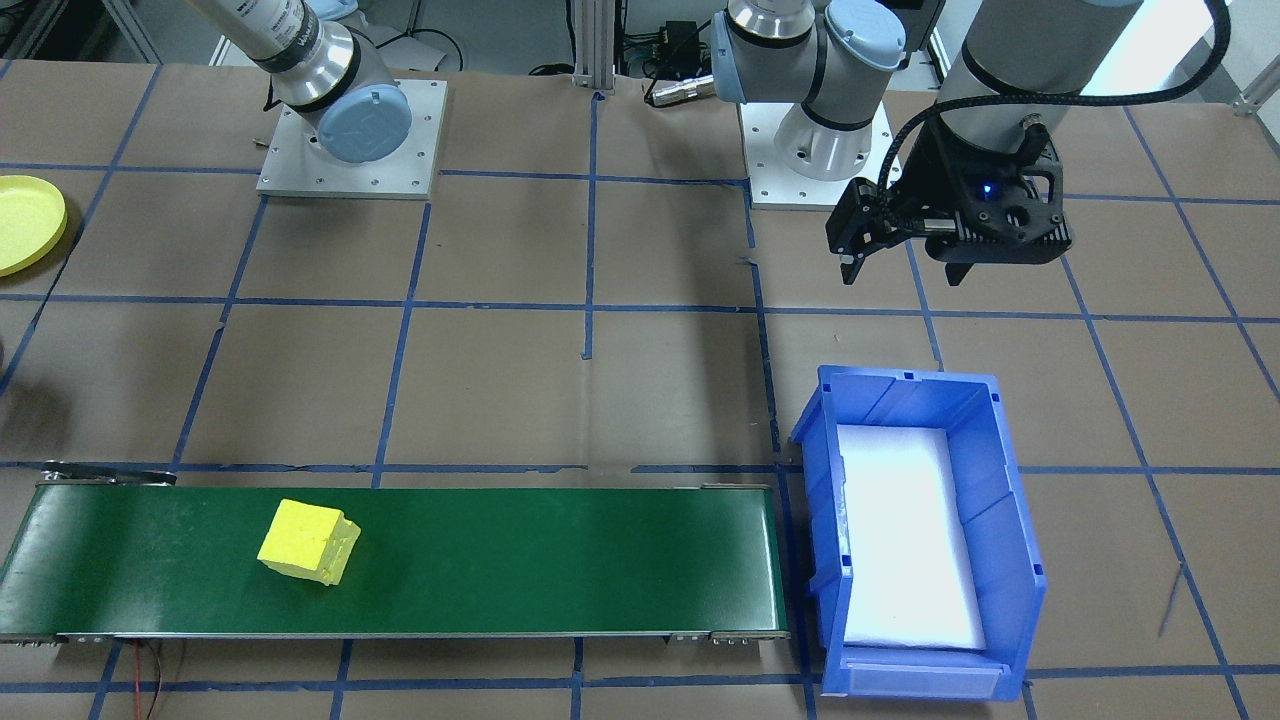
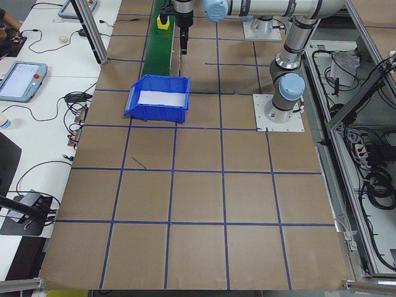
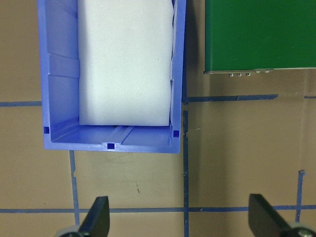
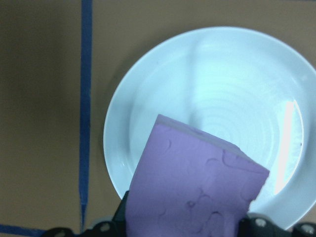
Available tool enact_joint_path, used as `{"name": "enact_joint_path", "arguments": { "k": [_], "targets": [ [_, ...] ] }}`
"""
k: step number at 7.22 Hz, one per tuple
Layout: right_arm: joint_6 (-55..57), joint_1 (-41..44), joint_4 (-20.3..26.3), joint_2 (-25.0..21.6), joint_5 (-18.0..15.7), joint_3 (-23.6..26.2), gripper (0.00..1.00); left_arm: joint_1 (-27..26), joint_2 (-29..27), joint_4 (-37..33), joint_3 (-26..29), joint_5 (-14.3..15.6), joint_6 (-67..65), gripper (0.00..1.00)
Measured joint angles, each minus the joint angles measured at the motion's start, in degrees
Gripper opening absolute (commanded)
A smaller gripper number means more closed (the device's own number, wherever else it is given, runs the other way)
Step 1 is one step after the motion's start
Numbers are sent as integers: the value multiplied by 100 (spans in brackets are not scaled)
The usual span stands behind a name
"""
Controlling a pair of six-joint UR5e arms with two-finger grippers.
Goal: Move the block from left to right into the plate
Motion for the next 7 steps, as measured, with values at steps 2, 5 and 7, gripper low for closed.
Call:
{"name": "enact_joint_path", "arguments": {
  "k": [2,5,7],
  "targets": [
    [-707,-176,-420,148,40,118,100,-1,0,2,-3,-6,-51,100],
    [-842,-198,-530,179,285,-42,100,4,0,9,-1,-8,-61,100],
    [-837,-168,-482,70,469,-71,100,7,6,9,1,-7,-62,100]
  ]
}}
